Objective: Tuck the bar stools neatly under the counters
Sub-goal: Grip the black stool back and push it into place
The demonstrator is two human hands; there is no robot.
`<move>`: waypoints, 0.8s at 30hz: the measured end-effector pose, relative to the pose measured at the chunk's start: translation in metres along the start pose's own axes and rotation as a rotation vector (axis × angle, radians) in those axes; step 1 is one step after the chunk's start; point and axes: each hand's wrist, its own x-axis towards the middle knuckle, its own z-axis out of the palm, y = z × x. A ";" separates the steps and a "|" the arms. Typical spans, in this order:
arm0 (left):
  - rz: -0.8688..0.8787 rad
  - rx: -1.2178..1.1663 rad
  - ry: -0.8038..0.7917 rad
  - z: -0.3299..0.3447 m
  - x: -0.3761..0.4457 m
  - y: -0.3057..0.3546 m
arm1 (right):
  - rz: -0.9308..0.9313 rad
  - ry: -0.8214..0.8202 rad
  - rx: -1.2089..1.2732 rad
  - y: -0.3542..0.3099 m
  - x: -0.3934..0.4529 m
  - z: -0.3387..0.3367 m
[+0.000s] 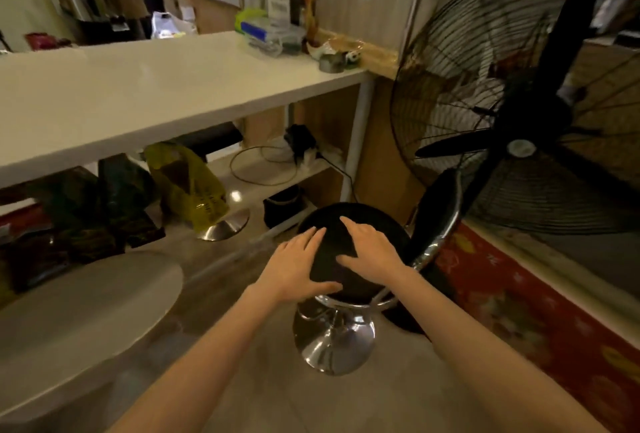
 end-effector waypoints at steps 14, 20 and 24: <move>-0.051 -0.345 -0.064 0.036 0.120 0.182 | 0.090 0.138 0.150 0.195 -0.042 -0.092; -0.127 -0.346 -0.120 0.054 0.165 0.201 | -0.007 0.123 0.053 0.251 -0.018 -0.091; -0.161 -0.433 -0.151 0.062 0.195 0.209 | -0.162 0.070 -0.067 0.277 0.017 -0.090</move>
